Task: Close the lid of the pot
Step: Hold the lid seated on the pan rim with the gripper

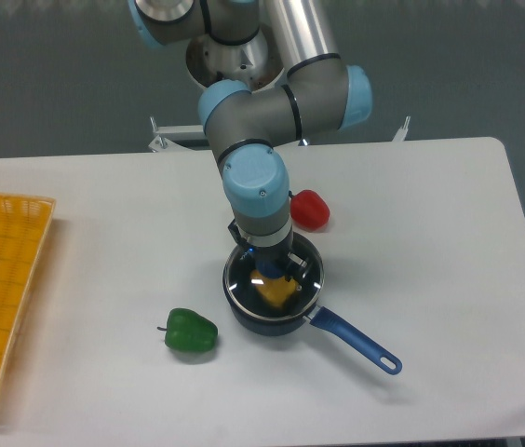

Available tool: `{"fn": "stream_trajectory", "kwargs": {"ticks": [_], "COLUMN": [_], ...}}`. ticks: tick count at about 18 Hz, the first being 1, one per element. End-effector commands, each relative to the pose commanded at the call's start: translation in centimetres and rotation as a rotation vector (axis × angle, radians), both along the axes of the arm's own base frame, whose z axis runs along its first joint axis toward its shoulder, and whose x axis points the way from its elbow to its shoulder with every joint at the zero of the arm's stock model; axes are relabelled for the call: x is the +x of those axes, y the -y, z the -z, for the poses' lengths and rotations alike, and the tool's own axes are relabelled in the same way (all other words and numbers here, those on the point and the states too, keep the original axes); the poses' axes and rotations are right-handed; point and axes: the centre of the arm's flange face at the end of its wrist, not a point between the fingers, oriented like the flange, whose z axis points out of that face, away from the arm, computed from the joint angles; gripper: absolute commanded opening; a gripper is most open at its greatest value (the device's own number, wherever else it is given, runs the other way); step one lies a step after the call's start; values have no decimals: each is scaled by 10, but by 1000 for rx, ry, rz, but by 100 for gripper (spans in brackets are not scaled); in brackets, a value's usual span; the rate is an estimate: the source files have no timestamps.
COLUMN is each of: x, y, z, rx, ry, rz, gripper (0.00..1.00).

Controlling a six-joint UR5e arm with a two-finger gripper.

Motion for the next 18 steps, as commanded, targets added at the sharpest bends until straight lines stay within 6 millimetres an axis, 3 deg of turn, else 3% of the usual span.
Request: {"fn": "stream_trajectory", "kwargs": {"ticks": [7, 18], "x": [-1, -1], "y": [-2, -4], "z": [-7, -2], "rx": [10, 0], "ry": [-8, -7], "rz": [-3, -4], "gripper": [56, 56]}}
